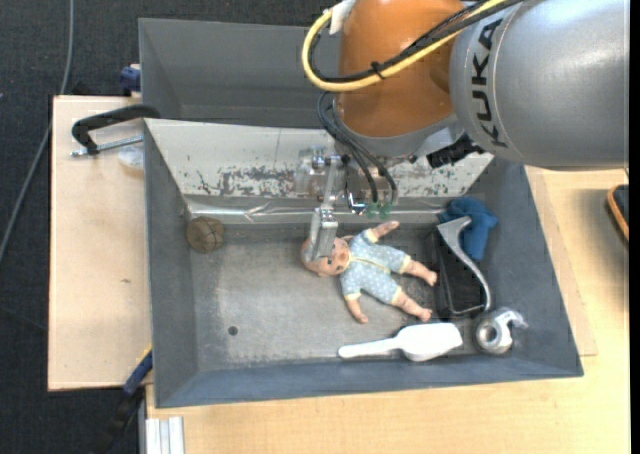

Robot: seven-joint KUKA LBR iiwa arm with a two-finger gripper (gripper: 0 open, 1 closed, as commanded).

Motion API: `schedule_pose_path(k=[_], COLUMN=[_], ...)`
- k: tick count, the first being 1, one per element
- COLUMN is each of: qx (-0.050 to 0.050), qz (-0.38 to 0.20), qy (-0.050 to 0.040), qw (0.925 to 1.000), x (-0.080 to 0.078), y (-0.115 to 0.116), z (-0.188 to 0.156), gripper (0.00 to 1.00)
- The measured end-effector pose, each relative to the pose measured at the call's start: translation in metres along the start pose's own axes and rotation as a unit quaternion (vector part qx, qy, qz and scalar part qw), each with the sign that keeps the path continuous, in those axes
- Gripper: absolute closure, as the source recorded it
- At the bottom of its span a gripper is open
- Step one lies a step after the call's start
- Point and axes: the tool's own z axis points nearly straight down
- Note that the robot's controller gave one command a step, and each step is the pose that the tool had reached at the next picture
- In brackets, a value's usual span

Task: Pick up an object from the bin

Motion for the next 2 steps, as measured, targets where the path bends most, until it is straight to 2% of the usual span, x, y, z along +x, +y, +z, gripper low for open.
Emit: schedule_pose_path(k=[1,2], qx=[-0.001,-0.001], qz=[0.001,-0.030], qy=[-0.0044,-0.0058], qw=[1.0000,0.9995], x=[-0.001,-0.018], y=[-0.001,-0.021], z=[-0.005,0.035], gripper=[0.00,0.00])
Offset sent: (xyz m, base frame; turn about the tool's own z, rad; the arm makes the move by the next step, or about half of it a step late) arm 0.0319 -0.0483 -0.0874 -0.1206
